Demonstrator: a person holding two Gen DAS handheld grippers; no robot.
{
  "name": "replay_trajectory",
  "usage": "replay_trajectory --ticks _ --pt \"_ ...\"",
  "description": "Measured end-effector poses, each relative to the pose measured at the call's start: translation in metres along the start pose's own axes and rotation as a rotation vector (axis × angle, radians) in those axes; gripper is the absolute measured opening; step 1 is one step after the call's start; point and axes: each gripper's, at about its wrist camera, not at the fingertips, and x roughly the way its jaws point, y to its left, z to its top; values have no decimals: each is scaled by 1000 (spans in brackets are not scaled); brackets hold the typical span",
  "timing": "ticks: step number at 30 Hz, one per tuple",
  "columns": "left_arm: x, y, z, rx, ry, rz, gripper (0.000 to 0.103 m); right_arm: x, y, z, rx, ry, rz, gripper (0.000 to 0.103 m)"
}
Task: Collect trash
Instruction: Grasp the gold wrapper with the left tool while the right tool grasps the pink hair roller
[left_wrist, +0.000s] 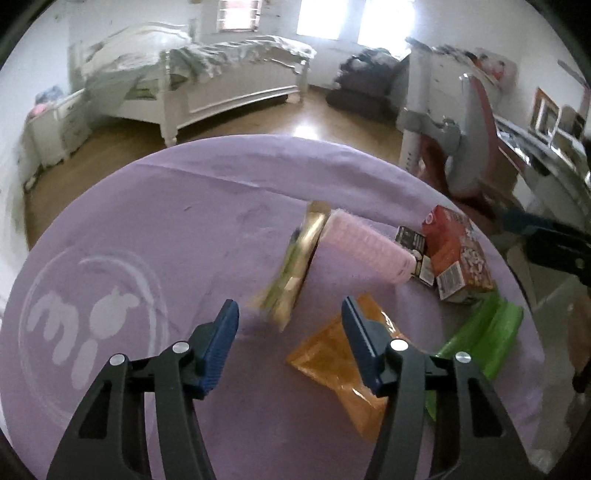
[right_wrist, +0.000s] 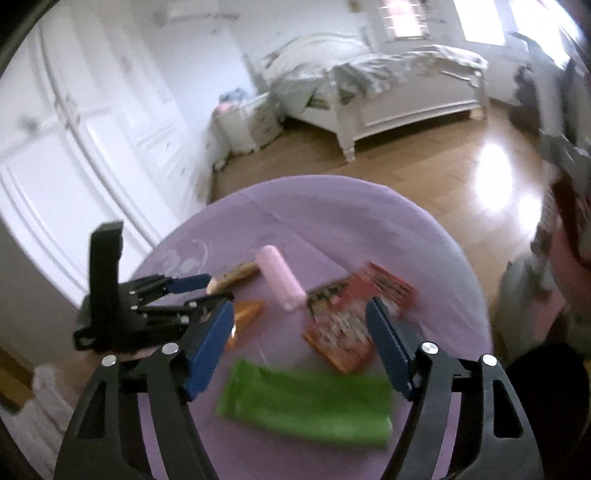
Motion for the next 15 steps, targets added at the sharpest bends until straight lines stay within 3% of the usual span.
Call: replay_trajectory --ticks 8,13,15 --pt "13 15 14 -5 14 9 46 77 27 35 -100 143 -37 66" --pt "3 20 22 6 -38 42 48 111 33 38 -148 245 -87 54" --pt "2 20 24 23 -48 54 54 121 35 36 -158 273 -106 42"
